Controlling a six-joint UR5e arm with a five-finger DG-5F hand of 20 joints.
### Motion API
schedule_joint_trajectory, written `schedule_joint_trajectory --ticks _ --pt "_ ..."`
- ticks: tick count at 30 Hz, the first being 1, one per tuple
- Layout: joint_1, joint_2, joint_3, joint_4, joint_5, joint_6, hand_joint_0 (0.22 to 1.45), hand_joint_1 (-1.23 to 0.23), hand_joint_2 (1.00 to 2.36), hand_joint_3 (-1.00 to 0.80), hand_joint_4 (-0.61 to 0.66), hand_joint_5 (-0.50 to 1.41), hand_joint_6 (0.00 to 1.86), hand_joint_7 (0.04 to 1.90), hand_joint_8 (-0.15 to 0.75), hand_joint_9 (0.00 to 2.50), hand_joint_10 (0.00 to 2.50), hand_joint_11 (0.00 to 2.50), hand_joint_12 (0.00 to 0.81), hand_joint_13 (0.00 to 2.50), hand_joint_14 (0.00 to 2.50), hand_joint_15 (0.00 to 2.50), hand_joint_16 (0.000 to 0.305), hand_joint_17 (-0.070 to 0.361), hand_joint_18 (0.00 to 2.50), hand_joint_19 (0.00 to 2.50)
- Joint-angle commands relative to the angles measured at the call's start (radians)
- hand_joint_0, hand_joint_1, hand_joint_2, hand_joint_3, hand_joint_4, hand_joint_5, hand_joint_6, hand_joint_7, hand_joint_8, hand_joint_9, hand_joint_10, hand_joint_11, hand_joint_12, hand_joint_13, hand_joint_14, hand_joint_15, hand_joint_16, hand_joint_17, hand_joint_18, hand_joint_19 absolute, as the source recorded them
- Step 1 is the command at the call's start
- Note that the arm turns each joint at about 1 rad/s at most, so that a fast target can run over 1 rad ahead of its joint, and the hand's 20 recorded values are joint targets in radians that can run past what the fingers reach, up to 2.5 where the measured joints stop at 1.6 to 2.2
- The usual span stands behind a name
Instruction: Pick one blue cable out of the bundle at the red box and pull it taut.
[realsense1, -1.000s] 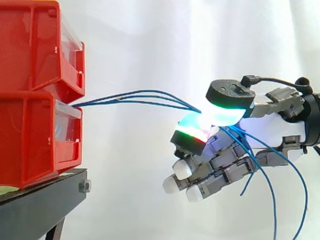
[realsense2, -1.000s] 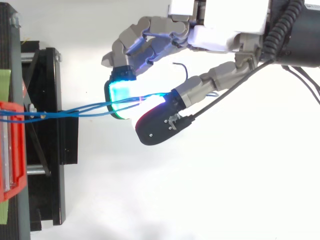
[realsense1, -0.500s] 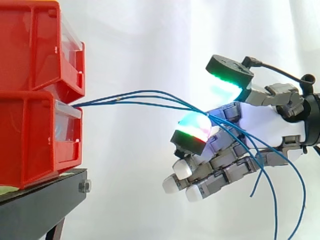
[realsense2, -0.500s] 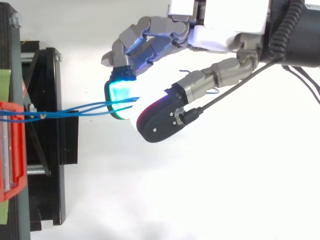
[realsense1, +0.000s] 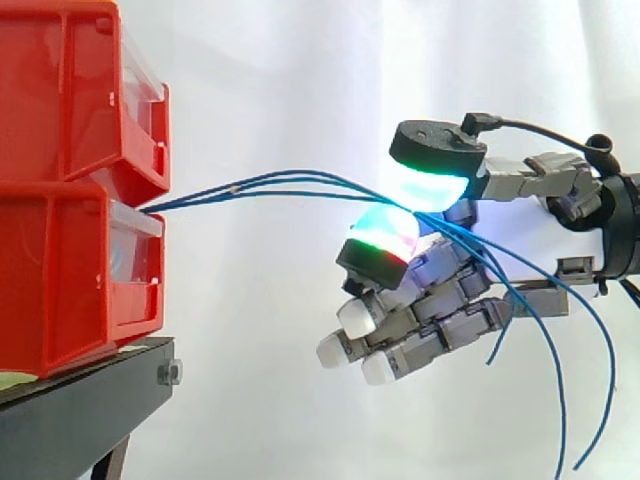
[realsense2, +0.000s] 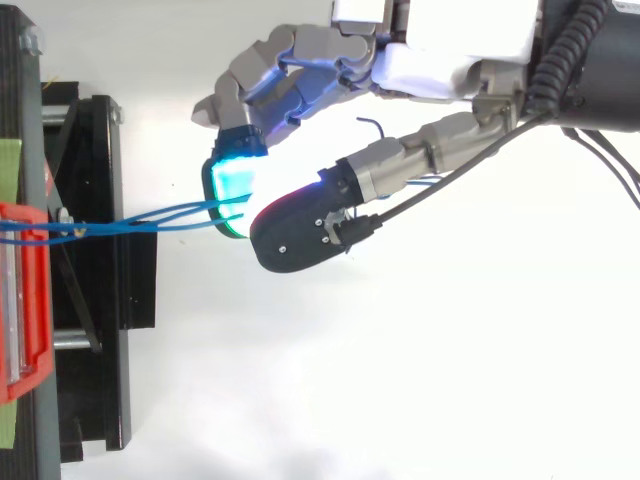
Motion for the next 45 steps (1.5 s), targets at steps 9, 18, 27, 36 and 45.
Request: schedule_joint_trajectory --ticks 9,18,27,36,45 --pt "0.001 -0.001 0.001 -0.004 0.0 -0.002 0.66 -0.87 1.02 -0.14 -0.03 -0.17 0.87 1.07 0.331 0.65 0.01 0.38 0.387 0.31 0.01 0.13 0.06 0.136 0.34 0.18" --pt "0.001 -0.001 0.001 -0.004 0.0 -0.002 0.59 -0.79 1.02 -0.13 0.0 -0.15 0.86 1.23 0.297 0.7 0.01 0.34 0.374 0.32 0.01 0.13 0.059 0.132 0.32 0.22" --pt "0.003 -0.001 0.001 -0.002 0.0 -0.002 0.68 -0.86 1.02 -0.19 -0.06 -0.18 0.89 1.06 0.306 0.65 0.01 0.34 0.379 0.31 0.0 0.12 0.059 0.133 0.35 0.19" --pt "0.003 -0.001 0.001 -0.001 0.0 -0.002 0.71 -0.88 1.02 -0.26 -0.07 -0.19 0.87 1.07 0.283 0.6 0.01 0.31 0.376 0.27 0.0 0.1 0.058 0.132 0.31 0.16" --pt "0.004 0.0 0.001 -0.001 0.0 -0.002 0.71 -0.9 1.02 -0.23 -0.09 -0.2 0.86 1.09 0.278 0.59 0.01 0.32 0.376 0.27 0.0 0.1 0.058 0.131 0.31 0.17"
